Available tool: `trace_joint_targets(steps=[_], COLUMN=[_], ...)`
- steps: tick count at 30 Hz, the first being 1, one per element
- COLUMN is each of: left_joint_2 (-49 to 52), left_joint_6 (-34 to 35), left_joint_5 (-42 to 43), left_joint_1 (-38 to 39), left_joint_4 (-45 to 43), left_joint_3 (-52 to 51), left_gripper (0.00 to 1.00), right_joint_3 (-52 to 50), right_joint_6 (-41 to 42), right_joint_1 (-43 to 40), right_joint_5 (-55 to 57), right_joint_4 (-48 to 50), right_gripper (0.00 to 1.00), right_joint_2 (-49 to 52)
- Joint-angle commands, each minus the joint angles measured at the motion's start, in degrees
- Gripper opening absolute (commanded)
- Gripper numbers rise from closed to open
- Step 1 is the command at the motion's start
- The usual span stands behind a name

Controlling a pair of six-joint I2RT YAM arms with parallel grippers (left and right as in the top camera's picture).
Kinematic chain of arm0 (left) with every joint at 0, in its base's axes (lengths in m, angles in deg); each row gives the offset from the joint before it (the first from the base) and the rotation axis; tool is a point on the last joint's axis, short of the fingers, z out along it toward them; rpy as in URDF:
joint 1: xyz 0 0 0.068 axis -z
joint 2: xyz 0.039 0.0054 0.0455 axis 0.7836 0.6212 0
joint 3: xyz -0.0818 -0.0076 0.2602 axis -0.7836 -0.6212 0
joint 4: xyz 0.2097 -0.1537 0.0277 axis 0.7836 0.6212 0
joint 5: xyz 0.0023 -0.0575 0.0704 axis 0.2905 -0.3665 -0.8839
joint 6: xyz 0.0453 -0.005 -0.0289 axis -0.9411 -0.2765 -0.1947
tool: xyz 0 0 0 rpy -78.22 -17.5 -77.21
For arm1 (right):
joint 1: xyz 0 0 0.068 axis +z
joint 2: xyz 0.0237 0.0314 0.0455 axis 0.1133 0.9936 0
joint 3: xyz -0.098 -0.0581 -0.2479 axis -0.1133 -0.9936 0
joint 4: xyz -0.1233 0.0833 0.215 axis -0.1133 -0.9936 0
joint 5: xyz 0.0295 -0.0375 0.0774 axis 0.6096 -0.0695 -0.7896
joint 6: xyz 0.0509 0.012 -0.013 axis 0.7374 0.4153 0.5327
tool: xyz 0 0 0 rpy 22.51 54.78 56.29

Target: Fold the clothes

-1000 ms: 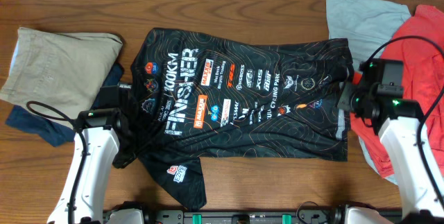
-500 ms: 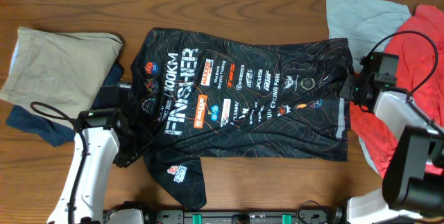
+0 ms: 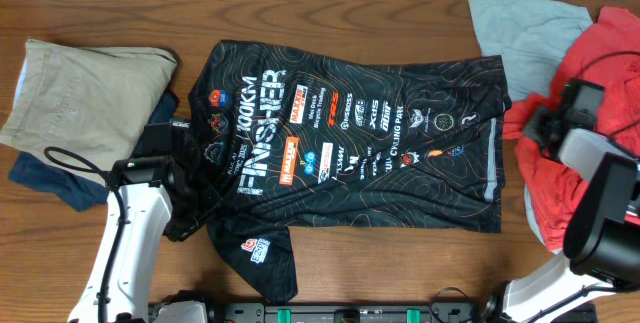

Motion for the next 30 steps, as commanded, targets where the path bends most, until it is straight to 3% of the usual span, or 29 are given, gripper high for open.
trace_joint_targets(steps=[1, 8, 11, 18, 30], left_joint_2=[-0.4, -0.4, -0.4, -0.4, -0.4], left_joint_6=[-0.8, -0.8, -0.8, -0.8, -0.8], left_joint_5=[0.2, 0.2, 0.2, 0.2, 0.2], left_joint_1=[-0.2, -0.2, -0.2, -0.2, -0.2], left_joint_4=[0.3, 0.3, 0.3, 0.3, 0.3], left_joint_3=[0.5, 0.5, 0.5, 0.5, 0.5], left_gripper=[0.06, 0.06, 0.06, 0.06, 0.06], right_joint_3=[-0.8, 7.1, 11.3, 15.7, 15.6], right_joint_6=[2.8, 11.6, 11.8, -13.3, -20.2], right_joint_1=[-5.7, -12.9, -13.4, -9.3, 1.6], right_joint_5=[8.6, 14.0, 7.8, -32.2, -16.8], right_joint_4=[-2.2, -13.3, -16.9, -13.6, -8.4], right_gripper=[0.01, 0.01, 0.01, 0.03, 0.01], right_joint_2=[3.4, 2.1, 1.6, 0.9, 5.8])
